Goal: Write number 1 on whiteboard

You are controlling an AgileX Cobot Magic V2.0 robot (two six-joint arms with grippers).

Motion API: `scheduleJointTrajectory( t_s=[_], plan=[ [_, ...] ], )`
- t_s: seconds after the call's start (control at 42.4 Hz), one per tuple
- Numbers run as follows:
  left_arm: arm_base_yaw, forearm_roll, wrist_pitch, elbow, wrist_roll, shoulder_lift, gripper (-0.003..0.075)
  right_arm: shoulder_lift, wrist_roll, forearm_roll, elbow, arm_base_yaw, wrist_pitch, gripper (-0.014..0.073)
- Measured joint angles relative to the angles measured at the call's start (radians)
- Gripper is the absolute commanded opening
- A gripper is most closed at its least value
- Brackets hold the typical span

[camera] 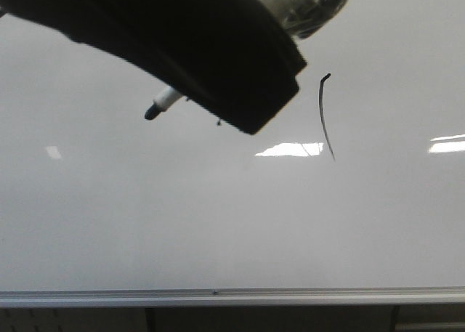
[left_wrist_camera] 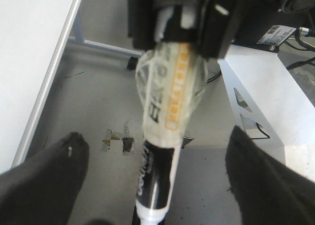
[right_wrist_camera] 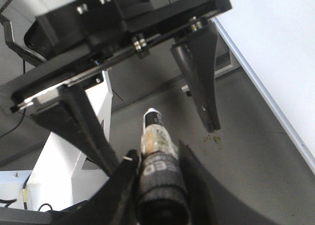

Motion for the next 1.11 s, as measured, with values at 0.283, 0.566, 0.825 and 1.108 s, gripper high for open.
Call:
scheduleJointTrajectory(
  t_s=[0.283,0.566,0.825,1.108],
  plan=[
    [-0.001,0.003,0.0,-0.033,0.002,0.0,0.015,0.0,0.0,0.0,0.0,0.0,-0.002,-0.0058],
    [-0.001,0.043,0.033,-0.033,0.005,0.0,0.004,0.0,-0.002,0.0,0.0,0.0,0.001,-0.0058],
    [-0.002,0.043,0.034,-0.033,0.005,0.0,-0.002,0.002,-0.002,0.0,0.0,0.0,0.003,0.0024],
    [0.022,0.055,0.005,-0.033,0.005,0.0,-0.002,0.002,-0.002,0.0,0.0,0.0,-0.024,0.0469]
  ],
)
